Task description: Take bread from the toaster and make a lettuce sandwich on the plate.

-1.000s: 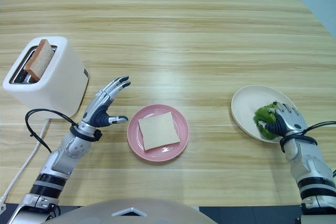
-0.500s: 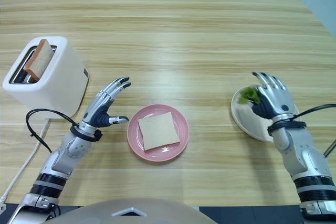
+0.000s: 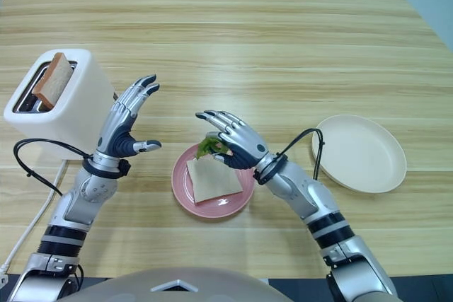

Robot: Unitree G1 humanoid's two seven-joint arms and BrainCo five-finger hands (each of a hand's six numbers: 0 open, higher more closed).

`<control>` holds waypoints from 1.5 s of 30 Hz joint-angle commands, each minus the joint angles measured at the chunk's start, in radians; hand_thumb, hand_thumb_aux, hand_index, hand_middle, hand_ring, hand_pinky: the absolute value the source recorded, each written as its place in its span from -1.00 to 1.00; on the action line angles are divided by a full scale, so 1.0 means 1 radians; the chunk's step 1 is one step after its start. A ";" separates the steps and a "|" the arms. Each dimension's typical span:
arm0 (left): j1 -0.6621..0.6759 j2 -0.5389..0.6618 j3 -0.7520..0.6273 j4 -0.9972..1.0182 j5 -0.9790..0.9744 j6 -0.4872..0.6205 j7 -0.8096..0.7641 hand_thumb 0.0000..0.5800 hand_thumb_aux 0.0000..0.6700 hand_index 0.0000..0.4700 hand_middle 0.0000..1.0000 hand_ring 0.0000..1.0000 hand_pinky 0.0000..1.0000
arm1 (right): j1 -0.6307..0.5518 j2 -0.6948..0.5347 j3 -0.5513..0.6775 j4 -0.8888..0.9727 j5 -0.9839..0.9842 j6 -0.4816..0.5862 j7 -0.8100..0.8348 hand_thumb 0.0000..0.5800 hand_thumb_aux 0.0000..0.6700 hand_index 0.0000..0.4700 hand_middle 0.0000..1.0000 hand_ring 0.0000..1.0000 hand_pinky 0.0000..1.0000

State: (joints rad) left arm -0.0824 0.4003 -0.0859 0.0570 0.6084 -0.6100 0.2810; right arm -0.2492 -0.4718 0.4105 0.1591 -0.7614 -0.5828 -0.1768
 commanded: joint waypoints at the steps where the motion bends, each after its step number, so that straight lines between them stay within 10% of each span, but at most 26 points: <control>1: -0.028 -0.019 -0.012 0.051 0.010 0.004 0.019 -1.00 -1.00 -1.00 -1.00 -1.00 -1.00 | -0.069 0.049 0.049 0.096 -0.090 -0.011 -0.070 1.00 1.00 1.00 -1.00 -1.00 -1.00; 16: -0.051 0.003 0.005 0.069 0.017 0.004 0.028 -1.00 -1.00 -1.00 -1.00 -1.00 -1.00 | 0.121 -0.142 0.001 -0.078 -0.019 -0.062 0.103 0.84 0.43 0.43 -1.00 -1.00 -1.00; 17: -0.050 0.005 0.005 0.069 0.018 0.006 0.026 -1.00 -1.00 -1.00 -1.00 -1.00 -1.00 | 0.124 -0.147 -0.001 -0.083 -0.013 -0.057 0.125 0.73 0.26 0.26 -1.00 -1.00 -1.00; 18: -0.049 0.006 0.004 0.070 0.019 0.008 0.024 -1.00 -1.00 -1.00 -1.00 -1.00 -1.00 | 0.127 -0.153 0.001 -0.083 -0.012 -0.055 0.145 -0.18 -0.54 -0.54 -1.00 -1.00 -1.00; 19: -0.049 0.009 0.002 0.069 0.020 0.010 0.022 -1.00 -1.00 -1.00 -1.00 -1.00 -1.00 | 0.131 -0.156 0.002 -0.084 -0.009 -0.051 0.161 -0.85 -0.92 -0.92 -1.00 -1.00 -1.00; 20: -0.048 0.011 0.001 0.069 0.020 0.011 0.020 -1.00 -1.00 -1.00 -1.00 -1.00 -1.00 | 0.134 -0.158 0.002 -0.081 -0.007 -0.045 0.178 -1.00 -1.00 -1.00 -1.00 -1.00 -1.00; 31: -0.019 0.039 0.101 -0.048 0.081 0.090 0.088 -1.00 -1.00 -1.00 -1.00 -1.00 -1.00 | 0.156 -0.147 -0.006 -0.065 -0.009 -0.018 0.214 -1.00 -1.00 -1.00 -1.00 -1.00 -1.00; 37: 0.026 0.112 0.492 -0.233 0.237 0.418 0.245 -1.00 -1.00 -1.00 -1.00 -1.00 -1.00 | 0.165 -0.104 -0.136 -0.168 0.069 -0.034 0.085 -1.00 -1.00 -1.00 -1.00 -1.00 -1.00; 45: 0.033 0.199 0.430 -0.059 0.300 0.615 0.106 -1.00 -1.00 -1.00 -1.00 -1.00 -1.00 | 0.196 -0.054 -0.321 -0.233 0.159 -0.024 -0.039 -1.00 -1.00 -1.00 -1.00 -1.00 -1.00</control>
State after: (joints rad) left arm -0.0469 0.5698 0.3796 -0.0528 0.9050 -0.0250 0.4325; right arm -0.0737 -0.5357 0.1328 -0.0574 -0.6293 -0.6114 -0.2003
